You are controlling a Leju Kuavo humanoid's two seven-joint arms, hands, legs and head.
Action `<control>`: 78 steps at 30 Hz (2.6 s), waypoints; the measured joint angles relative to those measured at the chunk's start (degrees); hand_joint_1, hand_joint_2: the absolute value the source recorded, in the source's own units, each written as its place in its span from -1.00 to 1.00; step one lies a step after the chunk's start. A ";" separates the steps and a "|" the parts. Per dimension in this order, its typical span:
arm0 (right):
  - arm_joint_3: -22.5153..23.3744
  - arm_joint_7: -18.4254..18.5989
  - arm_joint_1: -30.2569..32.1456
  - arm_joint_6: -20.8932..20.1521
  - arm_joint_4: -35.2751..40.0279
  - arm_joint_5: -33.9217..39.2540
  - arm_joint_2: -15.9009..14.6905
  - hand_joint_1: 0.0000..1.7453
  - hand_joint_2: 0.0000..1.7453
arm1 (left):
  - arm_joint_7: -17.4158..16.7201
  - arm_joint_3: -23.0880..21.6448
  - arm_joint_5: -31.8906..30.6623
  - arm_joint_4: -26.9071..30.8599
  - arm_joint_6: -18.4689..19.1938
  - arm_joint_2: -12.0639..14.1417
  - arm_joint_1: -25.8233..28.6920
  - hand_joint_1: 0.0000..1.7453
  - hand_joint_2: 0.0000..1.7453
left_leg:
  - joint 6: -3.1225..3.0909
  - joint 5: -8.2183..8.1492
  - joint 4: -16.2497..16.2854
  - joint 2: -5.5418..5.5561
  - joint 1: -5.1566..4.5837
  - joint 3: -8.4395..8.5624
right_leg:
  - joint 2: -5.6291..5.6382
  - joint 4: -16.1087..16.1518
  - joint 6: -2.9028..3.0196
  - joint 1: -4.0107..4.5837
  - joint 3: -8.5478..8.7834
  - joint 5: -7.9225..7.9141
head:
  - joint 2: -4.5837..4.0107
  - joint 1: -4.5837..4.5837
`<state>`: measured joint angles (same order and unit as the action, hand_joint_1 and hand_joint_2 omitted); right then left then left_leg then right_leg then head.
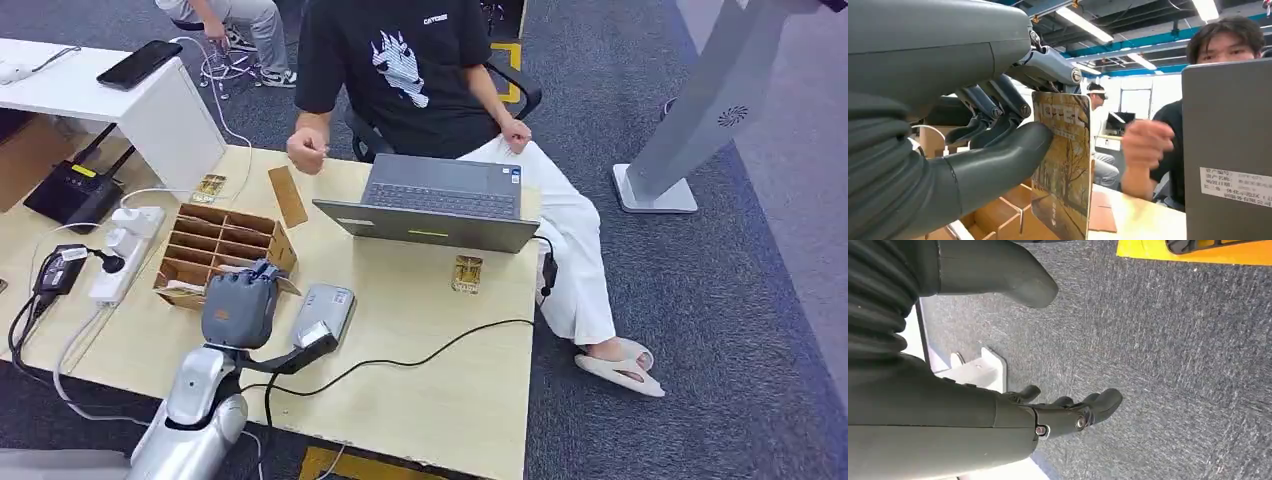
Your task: Pass the card to the sensor for recognition and then transmit it.
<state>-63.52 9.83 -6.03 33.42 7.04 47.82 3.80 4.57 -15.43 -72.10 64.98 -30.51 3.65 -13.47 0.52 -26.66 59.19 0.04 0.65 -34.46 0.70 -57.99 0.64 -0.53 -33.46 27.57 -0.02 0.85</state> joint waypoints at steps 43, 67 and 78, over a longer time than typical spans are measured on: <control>-1.86 0.09 -0.26 0.11 0.00 2.69 -0.11 -1.00 1.00 | -0.87 4.66 -1.93 3.15 -3.32 6.84 -9.51 -1.00 1.00 | 0.05 0.04 0.00 -0.01 0.01 0.00 | 0.02 -0.04 0.01 0.01 -0.02 0.00 | -0.02 0.00; -0.59 -0.94 0.19 1.05 -0.02 9.18 -0.17 -1.00 1.00 | -2.06 4.35 -3.21 28.71 8.94 14.04 8.91 -1.00 1.00 | 0.06 -0.10 -0.02 -0.10 0.02 -0.03 | 0.13 -0.03 0.05 0.01 -0.09 0.13 | -0.02 0.00; 0.48 -2.47 0.33 1.20 -0.02 10.80 -0.17 -1.00 1.00 | -5.62 4.28 -3.28 35.82 15.80 17.75 14.32 -1.00 1.00 | 0.08 -0.11 -0.02 -0.08 0.02 -0.02 | 0.09 -0.03 0.05 0.01 -0.08 0.13 | -0.02 0.00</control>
<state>-63.04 7.37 -5.70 34.62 7.02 58.62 3.63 -1.05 -11.15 -75.38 100.80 -14.71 21.40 0.86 0.60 -26.78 59.17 -0.04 0.67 -34.48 0.78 -58.02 0.69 -0.51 -33.54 27.71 -0.04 0.85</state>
